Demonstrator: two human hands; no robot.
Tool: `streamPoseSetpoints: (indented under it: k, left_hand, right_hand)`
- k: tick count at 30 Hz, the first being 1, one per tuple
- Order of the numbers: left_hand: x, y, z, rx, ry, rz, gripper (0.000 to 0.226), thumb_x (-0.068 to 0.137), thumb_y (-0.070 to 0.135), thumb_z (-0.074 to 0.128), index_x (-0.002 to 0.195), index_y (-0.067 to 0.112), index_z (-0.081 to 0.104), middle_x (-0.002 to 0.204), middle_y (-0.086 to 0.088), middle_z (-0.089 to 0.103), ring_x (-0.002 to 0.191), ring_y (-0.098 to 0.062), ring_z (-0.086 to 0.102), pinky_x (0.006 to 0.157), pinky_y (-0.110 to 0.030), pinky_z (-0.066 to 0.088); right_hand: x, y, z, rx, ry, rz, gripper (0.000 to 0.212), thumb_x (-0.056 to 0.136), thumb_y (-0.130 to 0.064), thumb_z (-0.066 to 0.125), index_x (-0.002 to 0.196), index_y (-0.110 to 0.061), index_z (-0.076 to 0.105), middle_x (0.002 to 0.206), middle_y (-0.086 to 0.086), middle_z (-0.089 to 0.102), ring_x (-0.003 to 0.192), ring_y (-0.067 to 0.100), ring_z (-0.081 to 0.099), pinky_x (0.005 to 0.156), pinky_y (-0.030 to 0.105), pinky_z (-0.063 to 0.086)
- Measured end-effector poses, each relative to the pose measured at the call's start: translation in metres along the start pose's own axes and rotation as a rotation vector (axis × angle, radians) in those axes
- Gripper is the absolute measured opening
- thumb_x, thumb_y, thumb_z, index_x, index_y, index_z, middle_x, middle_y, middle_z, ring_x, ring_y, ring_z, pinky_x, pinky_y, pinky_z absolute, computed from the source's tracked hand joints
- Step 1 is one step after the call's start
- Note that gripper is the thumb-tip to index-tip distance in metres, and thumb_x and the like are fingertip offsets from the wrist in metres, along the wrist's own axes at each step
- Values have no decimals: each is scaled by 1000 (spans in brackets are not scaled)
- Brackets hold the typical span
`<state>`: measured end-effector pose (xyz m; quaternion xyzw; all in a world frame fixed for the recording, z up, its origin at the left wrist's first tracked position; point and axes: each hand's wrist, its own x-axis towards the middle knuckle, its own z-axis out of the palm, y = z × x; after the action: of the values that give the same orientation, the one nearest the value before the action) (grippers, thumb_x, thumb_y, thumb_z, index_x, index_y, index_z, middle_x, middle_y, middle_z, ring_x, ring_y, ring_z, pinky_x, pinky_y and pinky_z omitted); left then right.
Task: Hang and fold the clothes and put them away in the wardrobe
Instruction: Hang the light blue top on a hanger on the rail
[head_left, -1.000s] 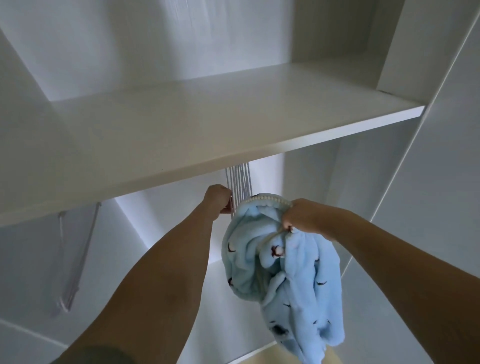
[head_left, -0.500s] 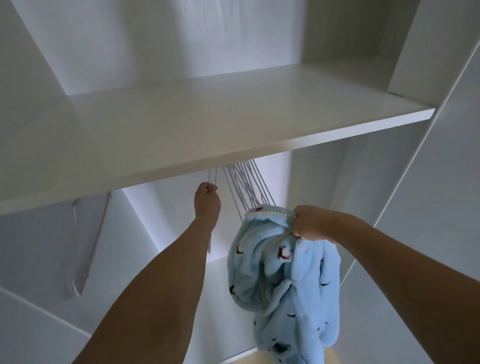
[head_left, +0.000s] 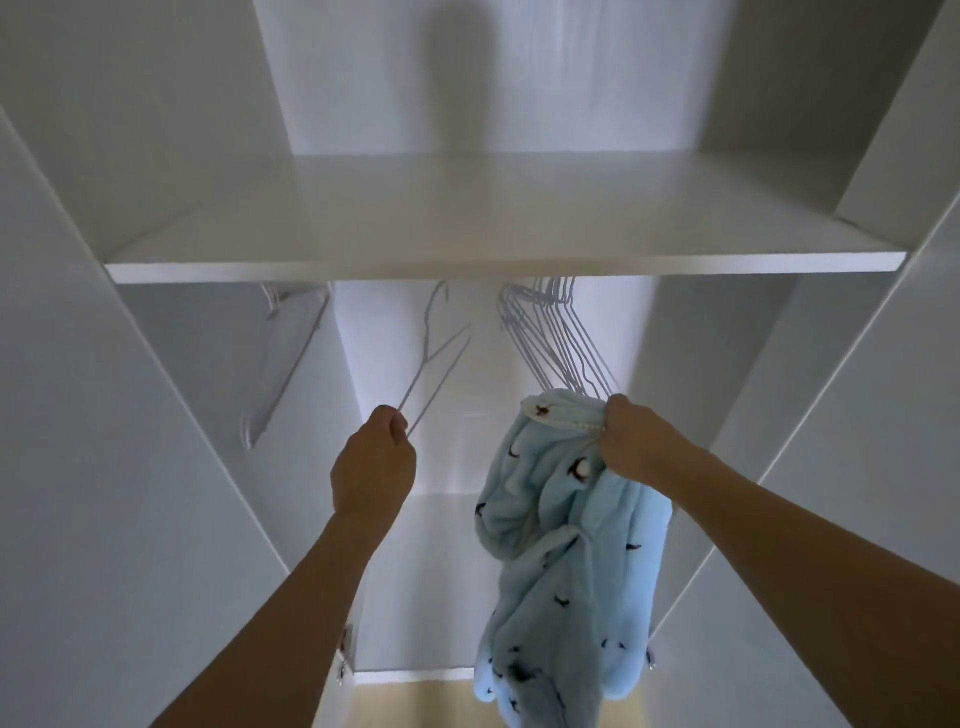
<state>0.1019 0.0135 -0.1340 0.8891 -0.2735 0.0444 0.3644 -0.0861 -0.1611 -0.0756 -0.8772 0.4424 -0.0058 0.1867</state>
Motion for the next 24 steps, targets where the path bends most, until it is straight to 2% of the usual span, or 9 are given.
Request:
streamPoseSetpoints:
  k: [3,6,9,12,15,17,19,21,24]
  left_hand:
    - [-31,1,-51,183,81,110,27,102,34,34,91,16,52,68,-3,59,64,-27,56,59,-30,38]
    - [-73,16,-95,323,98,151,33,100,42,34,92,17,55,68,-4,58,59,-26,49,61,-31,37]
    - [-108,35,-126,349,50,113,33,99,45,36,91,22,58,74,-3,63,68,-27,55,65,-31,39]
    - [-137,50,-147,289,-8,91,31,99,44,38,84,25,59,64,5,57,67,-22,56,65,-30,38]
    - [-150,60,-155,272,-92,141,33,99,44,39,83,24,60,63,6,55,66,-18,56,63,-29,40]
    - [-153,65,-154,290,-99,180,33,99,44,37,86,24,60,66,6,55,70,-19,57,65,-30,42]
    - [-153,69,-153,279,-66,202,34,100,44,36,88,23,60,67,5,55,73,-22,57,66,-31,43]
    - [-152,72,-154,272,-48,232,34,100,44,35,89,22,59,73,4,58,75,-23,57,66,-31,42]
    - [-151,73,-157,284,-84,287,34,100,44,34,89,23,58,78,6,60,76,-20,58,65,-30,40]
  right_hand:
    - [-9,6,0,-10,126,-31,19,94,-5,38,111,0,42,109,19,58,96,34,59,72,33,40]
    - [-19,16,-4,-42,221,-56,22,94,-6,39,114,2,42,111,20,57,99,34,58,74,34,41]
    - [-25,24,-11,-169,255,-35,29,93,-8,40,121,0,40,124,23,43,114,38,45,89,40,40]
    - [-18,34,-21,-205,259,37,35,88,-11,43,123,-4,41,130,22,36,120,39,35,98,44,35]
    - [-20,32,-31,56,170,93,35,90,-14,43,122,-2,43,119,24,50,107,41,53,81,40,46]
    - [-30,28,-33,236,204,79,29,91,-10,45,118,0,46,113,24,56,97,40,59,76,40,52]
    - [-40,24,-34,324,227,53,23,93,-8,48,115,0,48,109,21,58,83,33,60,71,43,55]
    - [-50,22,-37,330,245,23,22,94,-7,49,115,-1,47,104,15,54,70,23,53,58,34,52]
    - [-62,19,-47,274,300,-38,22,95,-7,44,116,-1,48,107,16,55,84,28,54,65,33,46]
